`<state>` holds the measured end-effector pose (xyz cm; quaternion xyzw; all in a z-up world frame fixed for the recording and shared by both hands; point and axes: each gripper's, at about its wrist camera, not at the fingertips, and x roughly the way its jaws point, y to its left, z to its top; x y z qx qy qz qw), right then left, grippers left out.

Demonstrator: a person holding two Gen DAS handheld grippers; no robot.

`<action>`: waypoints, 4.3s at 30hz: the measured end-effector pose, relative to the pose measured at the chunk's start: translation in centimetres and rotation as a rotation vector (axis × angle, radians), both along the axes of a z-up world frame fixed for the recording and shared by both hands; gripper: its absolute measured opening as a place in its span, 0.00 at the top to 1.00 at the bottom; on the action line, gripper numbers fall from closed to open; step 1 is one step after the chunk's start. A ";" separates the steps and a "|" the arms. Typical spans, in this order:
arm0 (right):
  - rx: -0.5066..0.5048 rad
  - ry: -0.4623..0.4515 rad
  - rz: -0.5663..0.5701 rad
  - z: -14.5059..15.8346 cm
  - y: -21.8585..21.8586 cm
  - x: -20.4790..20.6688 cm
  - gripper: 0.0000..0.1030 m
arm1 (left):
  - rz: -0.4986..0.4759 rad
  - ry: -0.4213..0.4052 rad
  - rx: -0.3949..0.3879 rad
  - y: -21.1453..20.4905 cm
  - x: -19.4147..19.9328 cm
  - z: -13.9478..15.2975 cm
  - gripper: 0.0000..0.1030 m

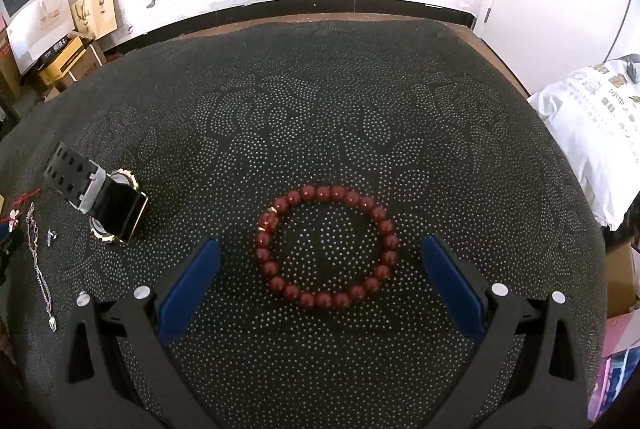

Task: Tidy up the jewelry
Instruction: 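Grasp the red-string silver pendant with the left tool while the right tool grasps the red bead bracelet, then lift the pendant and bracelet and carry both toward the white box, then lower both items into the white box and open both tools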

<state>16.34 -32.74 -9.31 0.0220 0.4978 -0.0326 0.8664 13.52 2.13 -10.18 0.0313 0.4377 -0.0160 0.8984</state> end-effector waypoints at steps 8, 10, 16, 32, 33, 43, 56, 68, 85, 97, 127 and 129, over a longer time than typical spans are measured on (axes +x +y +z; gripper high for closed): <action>0.002 -0.003 0.016 0.1 0.1 -0.2 0.11 | 0.051 -0.010 0.008 0.8 0.0 0.2 0.73; 0.002 -0.010 0.025 0.3 0.4 -0.3 0.17 | 0.049 -0.010 0.014 0.7 0.0 0.2 0.73; 0.031 -0.030 0.040 1.1 0.6 -0.5 0.78 | 0.047 -0.006 0.030 0.5 -0.1 0.4 0.74; 0.065 -0.110 0.064 4.8 1.1 -2.0 1.00 | 0.025 -0.031 0.032 -0.2 -1.2 3.4 0.74; 0.069 -0.114 0.068 5.0 1.2 -2.1 1.00 | 0.025 -0.035 0.031 -0.3 -1.3 3.7 0.74; 0.024 -0.066 0.000 4.4 0.8 -2.2 0.99 | 0.031 -0.061 0.023 -0.5 -2.3 5.4 0.74; -0.065 -0.054 -0.038 2.0 -0.2 -0.9 0.14 | 0.012 0.030 0.033 0.2 -1.2 1.6 0.74; -0.004 0.012 0.027 0.6 0.5 -0.6 0.92 | 0.014 0.043 0.020 -0.2 -1.1 1.0 0.74; 0.048 -0.170 0.056 11.3 2.9 -4.9 0.92 | 0.021 -0.044 0.007 -0.3 -4.3 9.6 0.74; 0.116 -0.244 0.282 20.2 16.4 -9.4 0.92 | 0.102 -0.105 0.000 6.1 -9.6 19.9 0.74; 0.160 -0.003 0.693 16.6 54.5 -10.0 0.92 | 0.389 0.047 -0.019 29.8 -15.6 15.7 0.74; 0.148 0.026 0.687 14.7 54.9 -9.3 0.92 | 0.392 0.083 -0.028 30.1 -14.7 13.6 0.74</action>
